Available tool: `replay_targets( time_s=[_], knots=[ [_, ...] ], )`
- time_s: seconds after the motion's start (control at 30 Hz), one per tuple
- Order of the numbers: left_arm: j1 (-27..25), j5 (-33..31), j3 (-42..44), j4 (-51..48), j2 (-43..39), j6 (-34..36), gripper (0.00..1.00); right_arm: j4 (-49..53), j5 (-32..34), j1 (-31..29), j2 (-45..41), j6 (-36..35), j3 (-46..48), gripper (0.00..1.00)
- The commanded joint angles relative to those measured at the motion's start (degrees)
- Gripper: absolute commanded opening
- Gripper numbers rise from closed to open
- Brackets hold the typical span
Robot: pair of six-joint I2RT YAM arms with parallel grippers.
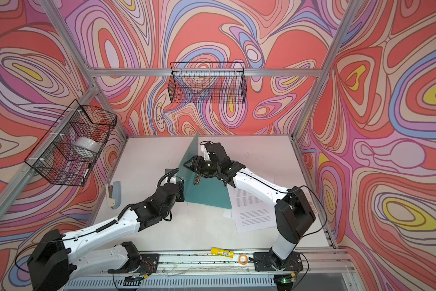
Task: Put the files into the folder
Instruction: 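Swing the folder cover open with the right gripper, laying it flat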
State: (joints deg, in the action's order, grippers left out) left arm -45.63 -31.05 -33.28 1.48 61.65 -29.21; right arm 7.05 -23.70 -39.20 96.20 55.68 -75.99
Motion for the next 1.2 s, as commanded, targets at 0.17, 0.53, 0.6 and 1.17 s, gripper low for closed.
replay_targets(
  time_s=[0.17,0.53,0.6,1.17],
  knots=[
    [1.42,0.79,1.5,-8.21,-10.54,-15.31,0.0,13.34,8.3,-0.34,7.39,-11.88,-9.1,0.64],
    [4.16,6.36,8.15,-9.12,-17.21,-28.92,0.0,26.03,22.17,-5.16,24.61,-21.8,-23.63,0.69],
    [4.68,6.87,9.14,-9.8,-17.9,-30.58,0.0,25.58,22.43,-5.68,26.67,-21.53,-23.68,0.69],
    [7.66,3.3,9.17,-36.07,-34.5,-34.74,0.87,29.61,30.23,-9.92,36.08,-23.56,-29.04,0.71]
  ],
)
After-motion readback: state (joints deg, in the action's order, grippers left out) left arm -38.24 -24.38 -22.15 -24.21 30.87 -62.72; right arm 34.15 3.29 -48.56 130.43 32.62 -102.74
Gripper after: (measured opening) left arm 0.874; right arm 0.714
